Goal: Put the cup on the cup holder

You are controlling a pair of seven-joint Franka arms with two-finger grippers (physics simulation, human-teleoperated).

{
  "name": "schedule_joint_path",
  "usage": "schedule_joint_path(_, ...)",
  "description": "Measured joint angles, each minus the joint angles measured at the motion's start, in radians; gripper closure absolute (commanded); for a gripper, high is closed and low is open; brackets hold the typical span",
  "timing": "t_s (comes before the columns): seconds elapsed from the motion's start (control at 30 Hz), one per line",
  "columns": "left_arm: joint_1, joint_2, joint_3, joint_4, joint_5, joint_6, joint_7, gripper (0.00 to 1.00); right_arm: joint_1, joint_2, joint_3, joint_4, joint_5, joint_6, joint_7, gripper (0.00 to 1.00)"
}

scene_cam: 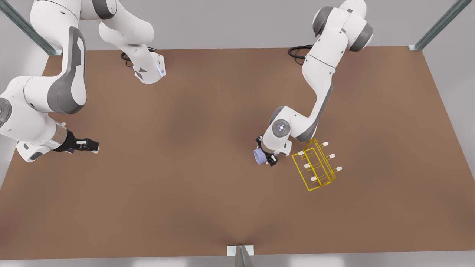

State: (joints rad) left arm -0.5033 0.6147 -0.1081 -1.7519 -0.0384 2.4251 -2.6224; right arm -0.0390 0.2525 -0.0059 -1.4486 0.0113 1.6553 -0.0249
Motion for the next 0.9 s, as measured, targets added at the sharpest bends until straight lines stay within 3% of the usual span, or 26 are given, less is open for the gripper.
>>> schedule_joint_path(0.9, 0.011, 0.034, 0.001, -0.033, -0.001, -0.009, -0.082, 0.00, -0.002, 0.007, -0.002, 0.009, 0.000, 0.008, 0.001, 0.00)
